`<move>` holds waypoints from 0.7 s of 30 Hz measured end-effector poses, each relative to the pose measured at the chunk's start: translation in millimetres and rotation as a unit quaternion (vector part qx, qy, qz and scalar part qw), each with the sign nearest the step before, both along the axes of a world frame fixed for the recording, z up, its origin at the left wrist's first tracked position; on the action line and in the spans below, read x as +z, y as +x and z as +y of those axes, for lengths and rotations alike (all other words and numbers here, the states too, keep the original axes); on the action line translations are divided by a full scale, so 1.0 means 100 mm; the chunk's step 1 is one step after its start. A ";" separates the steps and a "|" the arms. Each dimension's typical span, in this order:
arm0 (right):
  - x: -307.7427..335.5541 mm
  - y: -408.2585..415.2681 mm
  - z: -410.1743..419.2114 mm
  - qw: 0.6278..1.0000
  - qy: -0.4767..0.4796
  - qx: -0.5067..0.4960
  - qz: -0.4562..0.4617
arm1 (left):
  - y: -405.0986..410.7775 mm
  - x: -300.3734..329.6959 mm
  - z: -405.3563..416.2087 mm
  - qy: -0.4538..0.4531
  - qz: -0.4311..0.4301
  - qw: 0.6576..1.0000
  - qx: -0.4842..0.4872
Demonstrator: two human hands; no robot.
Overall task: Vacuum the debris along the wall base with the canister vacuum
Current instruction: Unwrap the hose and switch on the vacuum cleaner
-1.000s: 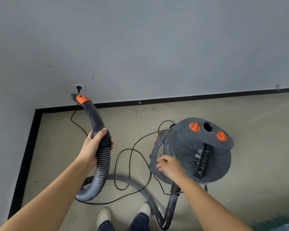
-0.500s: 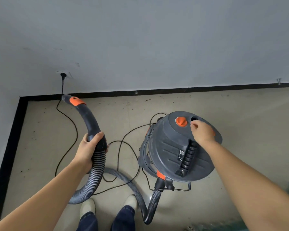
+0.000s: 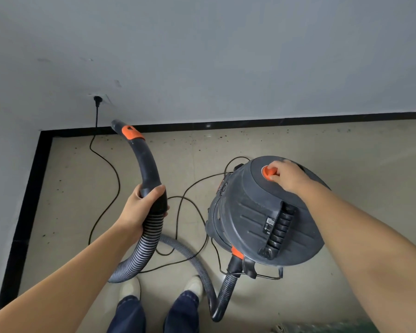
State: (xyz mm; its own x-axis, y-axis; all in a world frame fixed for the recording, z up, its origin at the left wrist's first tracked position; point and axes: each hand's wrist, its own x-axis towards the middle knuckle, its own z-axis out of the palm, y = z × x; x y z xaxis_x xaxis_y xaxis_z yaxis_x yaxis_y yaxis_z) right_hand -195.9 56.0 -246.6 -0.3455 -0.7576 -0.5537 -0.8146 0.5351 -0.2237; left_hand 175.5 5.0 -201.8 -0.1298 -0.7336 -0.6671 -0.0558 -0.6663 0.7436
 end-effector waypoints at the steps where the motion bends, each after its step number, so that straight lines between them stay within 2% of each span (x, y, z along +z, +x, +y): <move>1: 0.01 -0.03 -0.01 1.000 0.002 0.013 0.001 | -0.03 -0.01 0.00 0.003 0.002 1.000 -0.001; 6: 0.04 -0.09 -0.06 0.999 0.011 0.051 0.008 | -0.08 -0.05 0.01 0.004 0.004 1.000 -0.017; 15: -0.11 -0.01 -0.12 0.995 0.069 -0.057 0.046 | -0.11 -0.12 0.01 0.012 0.005 0.999 -0.031; 18: -0.09 0.03 -0.18 0.991 0.112 -0.052 0.057 | -0.15 -0.12 0.03 0.013 0.004 0.999 -0.036; 21: -0.09 0.00 -0.18 0.991 0.114 -0.030 0.064 | -0.21 -0.09 0.05 0.013 0.006 0.999 -0.036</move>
